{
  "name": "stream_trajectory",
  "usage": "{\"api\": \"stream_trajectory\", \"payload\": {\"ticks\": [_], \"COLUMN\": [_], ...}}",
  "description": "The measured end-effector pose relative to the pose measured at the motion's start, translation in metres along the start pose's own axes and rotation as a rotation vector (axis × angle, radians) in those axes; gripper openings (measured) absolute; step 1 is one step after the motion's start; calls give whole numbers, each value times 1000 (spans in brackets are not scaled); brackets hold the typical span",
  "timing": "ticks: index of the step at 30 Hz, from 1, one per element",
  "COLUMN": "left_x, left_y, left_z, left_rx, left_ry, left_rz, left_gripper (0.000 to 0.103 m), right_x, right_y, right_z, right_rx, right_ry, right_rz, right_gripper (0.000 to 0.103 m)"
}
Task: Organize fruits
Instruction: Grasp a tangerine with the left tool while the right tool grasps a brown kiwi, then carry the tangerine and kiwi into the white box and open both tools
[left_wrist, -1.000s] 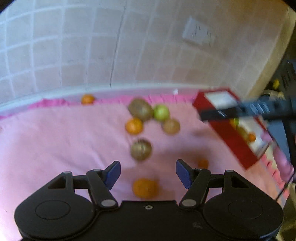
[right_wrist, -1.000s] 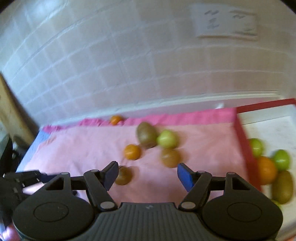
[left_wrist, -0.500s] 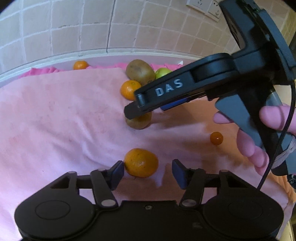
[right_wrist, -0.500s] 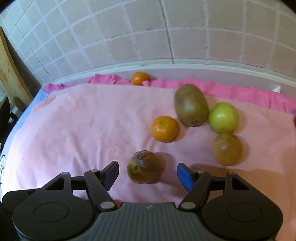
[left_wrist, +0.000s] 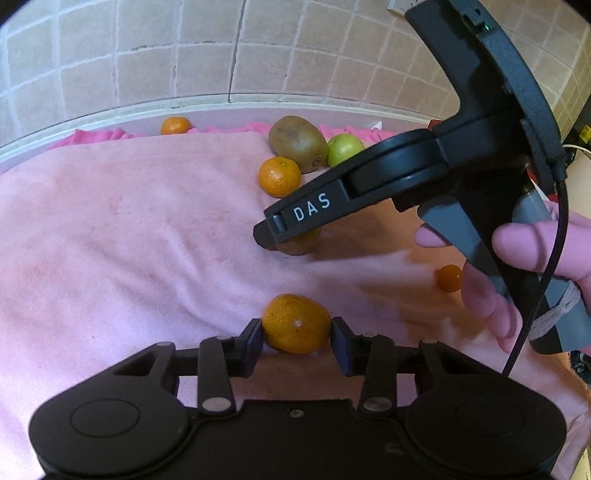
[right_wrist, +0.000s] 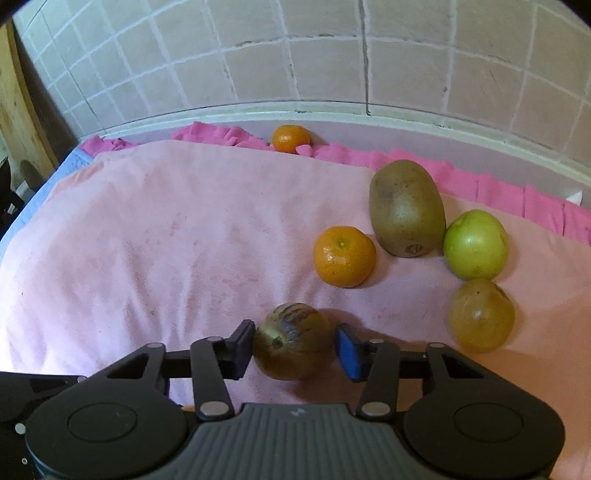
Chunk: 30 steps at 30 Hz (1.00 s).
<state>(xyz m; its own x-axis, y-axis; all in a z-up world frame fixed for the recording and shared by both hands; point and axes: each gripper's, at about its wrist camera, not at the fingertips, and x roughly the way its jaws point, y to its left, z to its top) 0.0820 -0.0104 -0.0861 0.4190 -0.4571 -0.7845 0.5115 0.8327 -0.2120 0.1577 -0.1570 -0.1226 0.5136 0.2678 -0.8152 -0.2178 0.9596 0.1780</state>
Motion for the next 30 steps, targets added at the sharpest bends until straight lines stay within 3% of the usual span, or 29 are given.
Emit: {"api": "stream_trajectory", "payload": {"ticks": [7, 15, 24, 30], "left_x": [-10, -50, -102, -113], "left_y": [1, 1, -42, -98], "left_z": [4, 29, 95, 162], "left_rx": [15, 62, 269, 369], "left_ry": [-21, -124, -326, -435], "left_rz": [10, 53, 76, -28], "left_gripper": [47, 47, 47, 48], "right_x": [-26, -108, -220, -296], "right_y": [-7, -34, -91, -147], "right_z": [-4, -1, -20, -53], "right_rx": [27, 65, 138, 236], "right_ry": [-46, -196, -393, -501], "right_rz": [9, -27, -160, -319], "right_gripper": [43, 43, 43, 44]}}
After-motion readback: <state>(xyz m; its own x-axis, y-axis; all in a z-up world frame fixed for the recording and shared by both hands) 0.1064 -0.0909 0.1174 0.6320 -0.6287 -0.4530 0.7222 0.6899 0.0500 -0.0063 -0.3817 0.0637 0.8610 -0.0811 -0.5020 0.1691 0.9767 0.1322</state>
